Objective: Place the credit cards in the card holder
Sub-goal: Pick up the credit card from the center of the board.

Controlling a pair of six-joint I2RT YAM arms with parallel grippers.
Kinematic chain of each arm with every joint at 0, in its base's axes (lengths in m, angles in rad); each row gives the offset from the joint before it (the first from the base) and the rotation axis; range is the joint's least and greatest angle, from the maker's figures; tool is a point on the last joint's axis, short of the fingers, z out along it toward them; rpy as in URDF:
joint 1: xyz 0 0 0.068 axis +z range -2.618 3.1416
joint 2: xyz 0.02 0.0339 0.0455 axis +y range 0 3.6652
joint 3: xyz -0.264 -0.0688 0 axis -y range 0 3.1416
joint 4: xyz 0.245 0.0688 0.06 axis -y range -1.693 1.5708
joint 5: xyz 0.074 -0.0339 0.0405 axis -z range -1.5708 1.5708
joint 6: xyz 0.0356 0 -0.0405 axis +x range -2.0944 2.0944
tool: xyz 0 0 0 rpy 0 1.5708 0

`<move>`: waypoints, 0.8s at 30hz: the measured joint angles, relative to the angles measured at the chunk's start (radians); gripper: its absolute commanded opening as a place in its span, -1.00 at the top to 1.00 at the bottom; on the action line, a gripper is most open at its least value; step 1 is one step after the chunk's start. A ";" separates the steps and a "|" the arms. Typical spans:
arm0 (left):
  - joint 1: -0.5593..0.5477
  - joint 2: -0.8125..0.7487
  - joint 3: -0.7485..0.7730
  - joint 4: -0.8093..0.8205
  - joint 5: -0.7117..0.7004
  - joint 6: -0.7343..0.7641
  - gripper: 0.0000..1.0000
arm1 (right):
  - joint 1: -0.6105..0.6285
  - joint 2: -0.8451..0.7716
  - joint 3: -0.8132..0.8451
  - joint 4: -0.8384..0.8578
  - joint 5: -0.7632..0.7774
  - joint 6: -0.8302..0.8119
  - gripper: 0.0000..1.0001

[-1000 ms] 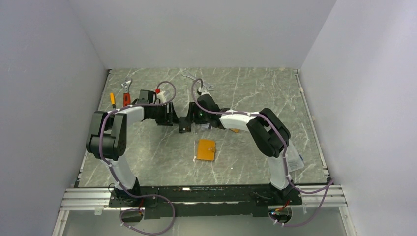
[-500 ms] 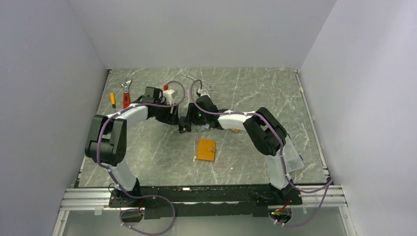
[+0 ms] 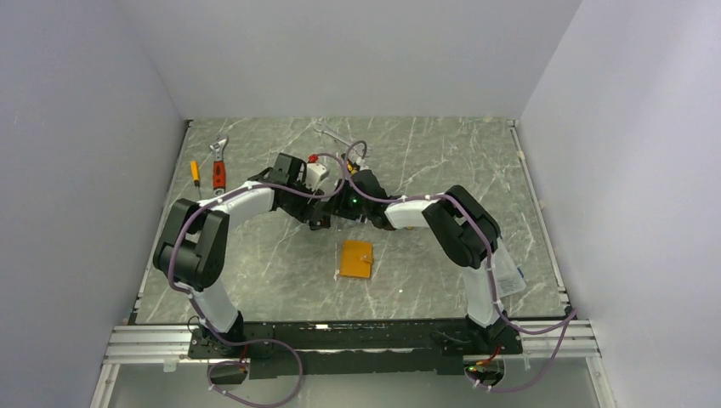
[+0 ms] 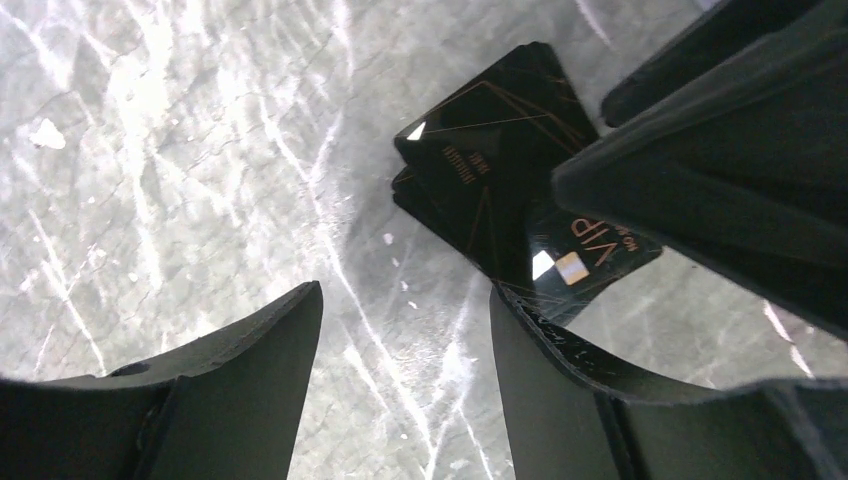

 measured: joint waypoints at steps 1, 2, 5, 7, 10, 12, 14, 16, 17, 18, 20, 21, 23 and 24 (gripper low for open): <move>0.002 0.000 0.000 0.000 -0.012 0.003 -0.34 | -0.005 0.000 -0.008 0.013 -0.006 0.014 0.14; 0.003 0.000 0.000 0.000 -0.024 0.007 -0.34 | -0.010 0.000 -0.015 0.025 -0.014 0.027 0.14; 0.002 0.005 0.000 0.001 -0.048 0.011 -0.33 | -0.021 0.000 -0.037 0.060 -0.037 0.063 0.14; -0.001 0.018 0.004 -0.001 -0.064 0.019 -0.33 | -0.027 0.000 -0.047 0.075 -0.051 0.080 0.14; -0.010 0.051 0.022 0.000 -0.077 0.032 -0.33 | -0.033 0.000 -0.055 0.088 -0.064 0.099 0.14; -0.016 0.066 0.030 0.000 -0.081 0.037 -0.33 | -0.036 0.000 -0.060 0.095 -0.074 0.107 0.14; -0.020 0.071 0.034 0.000 -0.083 0.045 -0.33 | -0.039 0.000 -0.065 0.104 -0.081 0.115 0.14; -0.023 0.071 0.035 0.000 -0.085 0.052 -0.33 | -0.041 0.001 -0.070 0.111 -0.089 0.124 0.15; -0.024 0.071 0.035 0.000 -0.085 0.056 -0.33 | -0.042 0.002 -0.071 0.114 -0.092 0.127 0.15; -0.025 0.072 0.038 -0.001 -0.091 0.060 -0.33 | -0.042 0.002 -0.072 0.117 -0.097 0.130 0.15; -0.029 0.074 0.041 0.000 -0.103 0.064 -0.32 | -0.043 0.005 -0.074 0.124 -0.107 0.135 0.15; -0.031 0.074 0.042 0.000 -0.105 0.068 -0.32 | -0.044 0.005 -0.075 0.127 -0.110 0.136 0.15; -0.034 0.074 0.042 -0.002 -0.108 0.071 -0.31 | -0.047 0.008 -0.076 0.133 -0.116 0.141 0.16; -0.036 0.074 0.043 -0.003 -0.108 0.074 -0.31 | -0.047 0.009 -0.076 0.134 -0.118 0.142 0.16</move>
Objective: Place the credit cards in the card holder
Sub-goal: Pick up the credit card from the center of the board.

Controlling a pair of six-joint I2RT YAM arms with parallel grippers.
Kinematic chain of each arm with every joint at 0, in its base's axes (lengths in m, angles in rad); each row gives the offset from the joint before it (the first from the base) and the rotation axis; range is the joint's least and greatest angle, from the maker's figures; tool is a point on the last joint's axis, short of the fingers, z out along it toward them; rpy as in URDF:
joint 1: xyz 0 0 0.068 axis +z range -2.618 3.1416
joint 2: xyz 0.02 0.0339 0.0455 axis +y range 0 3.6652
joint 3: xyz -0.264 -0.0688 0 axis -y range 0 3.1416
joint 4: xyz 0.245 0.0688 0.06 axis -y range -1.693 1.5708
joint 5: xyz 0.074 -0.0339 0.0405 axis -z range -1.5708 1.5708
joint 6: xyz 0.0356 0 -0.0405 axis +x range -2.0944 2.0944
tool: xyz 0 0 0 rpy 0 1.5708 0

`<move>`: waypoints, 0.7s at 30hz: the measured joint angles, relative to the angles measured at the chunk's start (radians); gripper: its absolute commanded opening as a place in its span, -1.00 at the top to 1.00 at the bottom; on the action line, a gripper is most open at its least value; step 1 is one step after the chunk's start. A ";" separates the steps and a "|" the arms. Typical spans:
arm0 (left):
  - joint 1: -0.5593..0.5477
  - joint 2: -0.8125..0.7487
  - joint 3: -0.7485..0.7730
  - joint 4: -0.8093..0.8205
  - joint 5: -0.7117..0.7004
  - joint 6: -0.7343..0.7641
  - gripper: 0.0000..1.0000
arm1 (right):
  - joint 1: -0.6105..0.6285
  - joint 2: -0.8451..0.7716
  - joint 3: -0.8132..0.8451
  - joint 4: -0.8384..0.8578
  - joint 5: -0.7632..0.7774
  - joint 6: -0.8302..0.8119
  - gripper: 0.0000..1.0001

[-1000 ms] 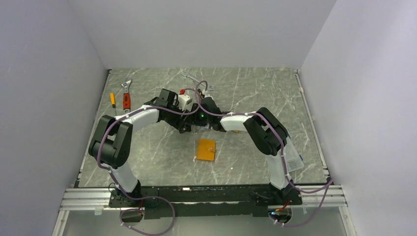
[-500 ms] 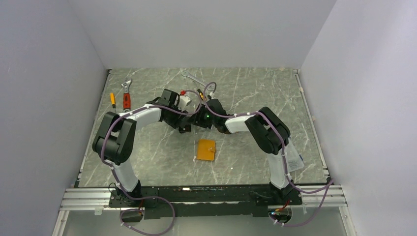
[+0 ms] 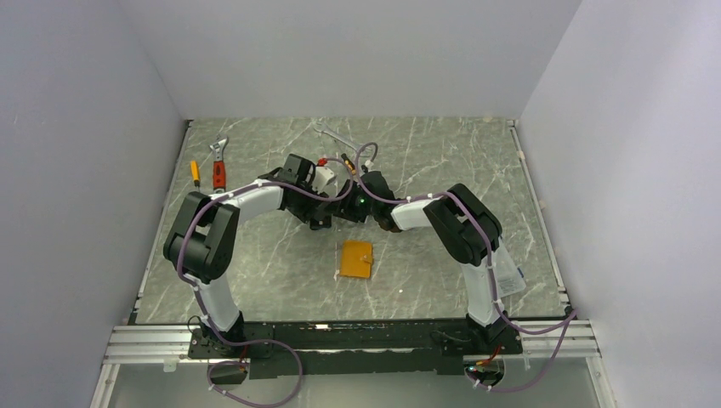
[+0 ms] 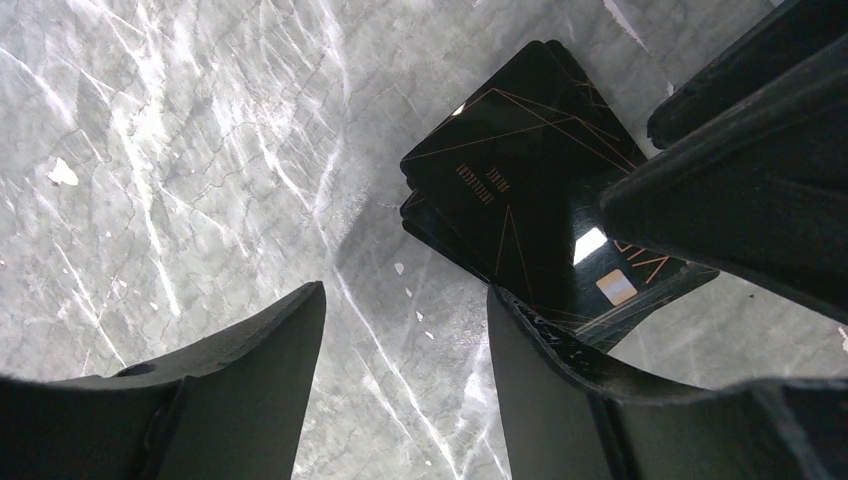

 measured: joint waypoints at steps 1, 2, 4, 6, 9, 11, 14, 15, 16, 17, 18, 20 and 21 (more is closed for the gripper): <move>-0.001 0.000 0.000 -0.001 0.000 0.002 -0.31 | -0.001 0.001 -0.001 0.003 -0.003 0.000 0.16; -0.001 0.000 0.000 -0.003 0.000 0.003 -0.31 | -0.001 0.002 -0.003 0.006 -0.005 0.002 0.16; -0.001 0.000 0.001 -0.006 0.001 0.003 -0.31 | -0.003 0.002 -0.005 0.011 -0.010 0.003 0.16; -0.001 -0.003 0.002 -0.010 0.005 0.004 -0.30 | -0.005 0.003 -0.006 0.014 -0.014 0.005 0.16; -0.001 -0.008 0.010 -0.021 0.012 0.004 -0.30 | -0.007 0.007 -0.006 0.020 -0.021 0.010 0.16; -0.001 -0.009 0.019 -0.023 0.018 0.004 -0.30 | -0.007 0.009 -0.006 0.023 -0.022 0.011 0.16; -0.001 -0.010 0.029 -0.021 0.027 0.007 -0.29 | -0.007 0.009 -0.006 0.025 -0.024 0.011 0.16; -0.001 -0.010 0.029 -0.020 0.030 0.007 -0.29 | -0.007 0.010 -0.006 0.025 -0.025 0.011 0.16; -0.001 -0.010 0.029 -0.020 0.032 0.008 -0.29 | -0.007 0.010 -0.006 0.025 -0.025 0.011 0.15; -0.002 -0.010 0.029 -0.019 0.034 0.008 -0.29 | -0.008 0.010 -0.006 0.026 -0.025 0.011 0.15; -0.002 -0.010 0.029 -0.019 0.034 0.011 -0.29 | -0.008 0.010 -0.006 0.025 -0.026 0.011 0.15; -0.006 -0.007 0.029 -0.019 0.032 0.016 -0.28 | -0.008 0.011 -0.006 0.026 -0.026 0.012 0.13; -0.010 -0.004 0.030 -0.017 0.029 0.022 -0.28 | -0.008 0.011 -0.005 0.027 -0.026 0.013 0.12</move>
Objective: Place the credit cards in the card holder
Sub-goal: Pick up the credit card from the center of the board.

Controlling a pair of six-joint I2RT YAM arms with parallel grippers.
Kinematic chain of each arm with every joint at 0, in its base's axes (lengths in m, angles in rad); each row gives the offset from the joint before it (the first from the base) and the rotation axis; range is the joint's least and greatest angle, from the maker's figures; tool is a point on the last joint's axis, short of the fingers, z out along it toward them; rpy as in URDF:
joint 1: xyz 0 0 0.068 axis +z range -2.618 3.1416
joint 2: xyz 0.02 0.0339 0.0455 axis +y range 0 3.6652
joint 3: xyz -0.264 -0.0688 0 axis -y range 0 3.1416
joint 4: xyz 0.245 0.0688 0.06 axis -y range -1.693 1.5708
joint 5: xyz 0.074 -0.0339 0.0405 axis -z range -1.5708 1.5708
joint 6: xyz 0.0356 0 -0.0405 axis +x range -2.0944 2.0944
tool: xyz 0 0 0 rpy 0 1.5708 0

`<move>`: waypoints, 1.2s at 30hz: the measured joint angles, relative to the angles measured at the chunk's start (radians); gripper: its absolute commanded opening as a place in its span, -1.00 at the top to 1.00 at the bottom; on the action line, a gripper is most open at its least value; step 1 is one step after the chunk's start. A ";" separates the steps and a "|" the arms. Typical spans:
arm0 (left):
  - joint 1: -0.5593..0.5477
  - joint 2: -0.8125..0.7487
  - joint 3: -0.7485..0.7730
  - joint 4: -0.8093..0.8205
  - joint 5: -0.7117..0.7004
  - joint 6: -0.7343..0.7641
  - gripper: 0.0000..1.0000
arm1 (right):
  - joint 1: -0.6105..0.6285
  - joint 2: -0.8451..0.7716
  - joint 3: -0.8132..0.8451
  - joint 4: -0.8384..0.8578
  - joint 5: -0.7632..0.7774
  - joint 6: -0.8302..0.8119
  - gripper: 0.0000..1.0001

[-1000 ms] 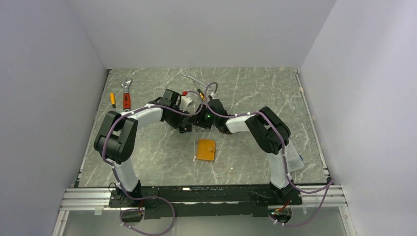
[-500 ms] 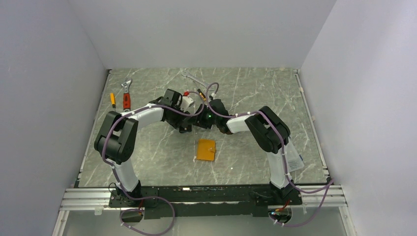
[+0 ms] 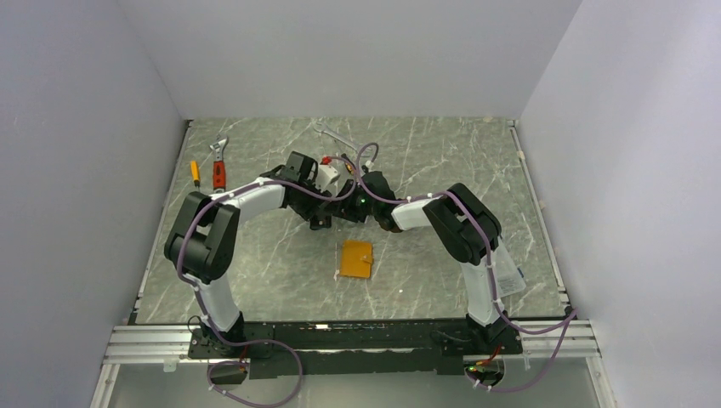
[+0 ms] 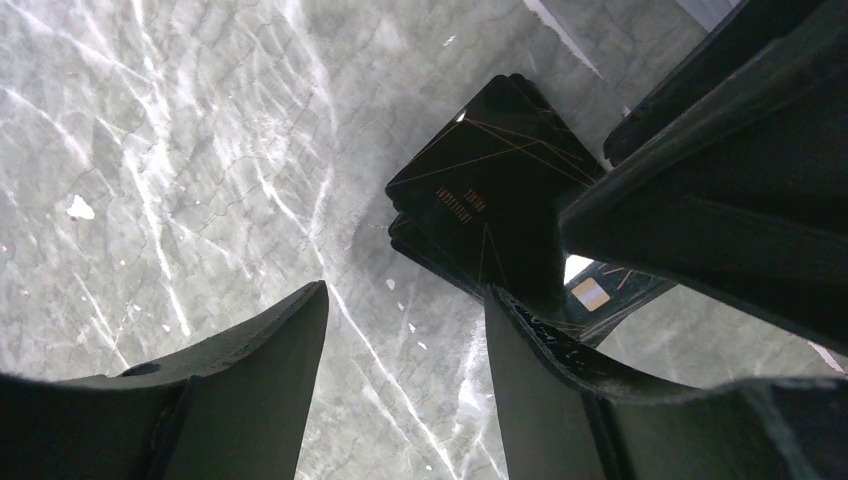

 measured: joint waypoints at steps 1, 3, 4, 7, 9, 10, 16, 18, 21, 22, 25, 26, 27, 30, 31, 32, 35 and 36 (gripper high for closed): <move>-0.003 0.003 0.000 0.003 -0.003 0.005 -0.28 | 0.000 0.000 0.000 0.001 0.000 0.003 0.11; -0.011 0.010 0.000 0.004 -0.005 0.015 -0.28 | 0.000 0.000 0.000 0.002 0.000 0.007 0.11; -0.015 0.011 0.002 0.006 -0.010 0.018 -0.29 | 0.000 0.000 0.000 0.002 -0.001 0.010 0.11; -0.028 0.016 0.004 0.019 -0.031 0.035 -0.29 | 0.000 0.000 0.000 0.002 -0.002 0.018 0.11; -0.036 0.018 0.005 0.025 -0.042 0.045 -0.29 | 0.000 0.000 0.000 0.002 -0.002 0.024 0.11; -0.040 0.019 0.005 0.028 -0.048 0.051 -0.28 | 0.000 0.000 0.000 0.002 -0.002 0.026 0.11; -0.045 0.022 0.005 0.042 -0.043 0.086 -0.28 | 0.002 0.000 0.000 0.000 0.000 0.037 0.13; -0.045 0.024 0.006 0.042 -0.035 0.098 -0.27 | 0.002 0.000 0.000 0.000 0.002 0.042 0.17; -0.044 0.037 0.026 0.034 -0.013 0.121 -0.26 | 0.003 0.000 -0.003 0.002 0.008 0.048 0.29; -0.044 0.045 0.034 0.033 -0.004 0.126 -0.25 | 0.003 0.000 -0.006 0.005 0.010 0.051 0.34; -0.043 0.064 0.062 0.019 0.021 0.144 -0.24 | 0.003 0.000 -0.026 0.028 0.010 0.066 0.48; -0.042 0.068 0.066 0.016 0.027 0.148 -0.23 | 0.003 0.000 -0.039 0.042 0.009 0.072 0.49; -0.040 0.071 0.071 0.011 0.035 0.151 -0.23 | 0.003 0.000 -0.047 0.055 0.008 0.079 0.50; -0.031 0.084 0.094 -0.014 0.061 0.159 -0.21 | 0.003 0.000 -0.073 0.098 0.003 0.099 0.51; -0.026 0.092 0.106 -0.027 0.072 0.162 -0.21 | 0.003 0.000 -0.082 0.116 -0.002 0.104 0.52; -0.021 0.101 0.121 -0.042 0.086 0.163 -0.20 | 0.004 0.000 -0.090 0.127 -0.008 0.112 0.52; -0.007 0.122 0.153 -0.071 0.119 0.165 -0.18 | 0.006 0.000 -0.117 0.179 -0.019 0.132 0.53; -0.002 0.127 0.160 -0.079 0.132 0.165 -0.18 | 0.006 0.000 -0.126 0.196 -0.022 0.141 0.54</move>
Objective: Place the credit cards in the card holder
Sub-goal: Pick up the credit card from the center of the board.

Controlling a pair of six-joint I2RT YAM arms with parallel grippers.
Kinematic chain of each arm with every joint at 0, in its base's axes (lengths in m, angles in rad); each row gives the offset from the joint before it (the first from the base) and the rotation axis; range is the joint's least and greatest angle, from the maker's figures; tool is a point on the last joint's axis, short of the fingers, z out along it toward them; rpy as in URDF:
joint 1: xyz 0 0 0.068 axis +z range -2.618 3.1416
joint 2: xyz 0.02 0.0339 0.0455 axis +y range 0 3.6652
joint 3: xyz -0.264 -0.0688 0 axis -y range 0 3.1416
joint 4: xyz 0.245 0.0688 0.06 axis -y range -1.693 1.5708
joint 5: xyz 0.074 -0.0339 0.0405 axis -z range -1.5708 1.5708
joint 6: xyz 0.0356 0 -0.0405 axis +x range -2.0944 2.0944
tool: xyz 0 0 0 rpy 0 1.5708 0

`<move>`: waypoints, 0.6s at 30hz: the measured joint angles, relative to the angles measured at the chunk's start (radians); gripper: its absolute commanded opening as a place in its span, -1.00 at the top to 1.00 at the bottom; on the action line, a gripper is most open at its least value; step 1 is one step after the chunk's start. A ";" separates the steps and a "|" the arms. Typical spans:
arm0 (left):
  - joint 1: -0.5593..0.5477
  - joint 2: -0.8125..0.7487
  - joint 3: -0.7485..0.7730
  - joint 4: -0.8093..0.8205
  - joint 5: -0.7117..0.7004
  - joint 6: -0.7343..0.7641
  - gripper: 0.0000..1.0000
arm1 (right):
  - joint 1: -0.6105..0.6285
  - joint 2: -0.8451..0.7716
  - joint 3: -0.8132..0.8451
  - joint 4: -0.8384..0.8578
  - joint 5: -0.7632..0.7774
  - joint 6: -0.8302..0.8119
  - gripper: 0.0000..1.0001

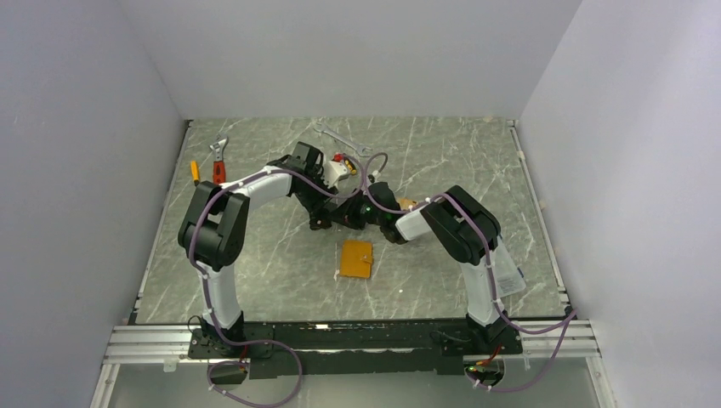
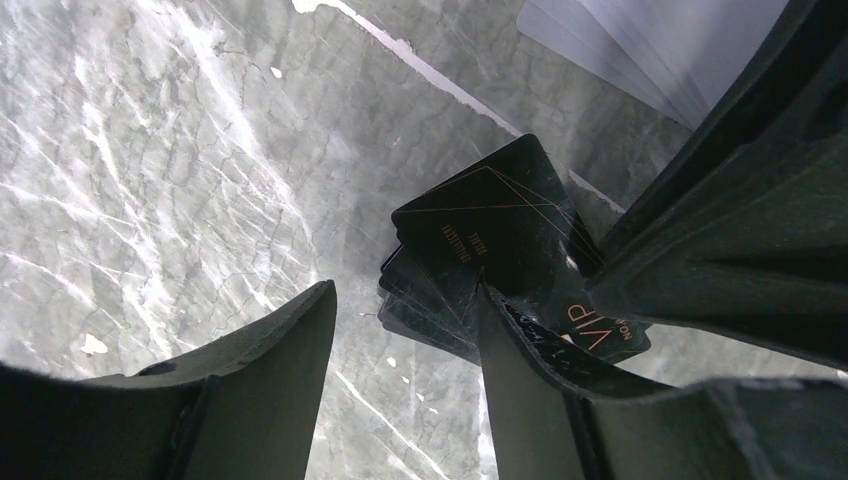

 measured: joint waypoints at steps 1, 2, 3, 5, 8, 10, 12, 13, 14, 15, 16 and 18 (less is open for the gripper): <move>0.003 0.003 0.003 -0.005 0.009 0.000 -0.17 | 0.000 0.000 -0.007 0.016 -0.003 0.008 0.54; 0.006 0.004 0.006 -0.009 0.016 0.000 -0.17 | 0.000 0.000 -0.014 0.034 -0.008 0.017 0.53; 0.007 0.005 0.010 -0.014 0.021 0.000 -0.16 | 0.000 0.000 -0.021 0.050 -0.014 0.026 0.53; 0.010 0.007 0.014 -0.023 0.027 0.003 -0.15 | 0.000 0.003 -0.026 0.073 -0.024 0.042 0.53; 0.012 0.019 0.036 -0.040 0.031 0.008 -0.14 | 0.000 0.014 -0.026 0.107 -0.042 0.061 0.52; 0.013 0.023 0.042 -0.043 0.033 0.009 -0.13 | 0.000 0.021 -0.026 0.119 -0.049 0.071 0.51; 0.016 0.023 0.042 -0.045 0.041 0.010 -0.13 | 0.000 0.023 -0.026 0.122 -0.053 0.076 0.47; 0.018 0.023 0.042 -0.046 0.046 0.010 -0.12 | 0.000 0.024 -0.026 0.125 -0.056 0.078 0.46; 0.023 0.023 0.042 -0.047 0.055 0.010 -0.12 | 0.000 0.024 -0.025 0.127 -0.059 0.080 0.44; 0.029 0.023 0.042 -0.048 0.066 0.009 -0.11 | 0.000 0.024 -0.024 0.129 -0.061 0.083 0.43; 0.036 0.023 0.043 -0.050 0.079 0.008 -0.11 | 0.001 0.025 -0.023 0.134 -0.066 0.086 0.42; 0.050 0.025 0.045 -0.061 0.101 0.007 -0.09 | 0.002 0.031 -0.017 0.149 -0.070 0.094 0.42</move>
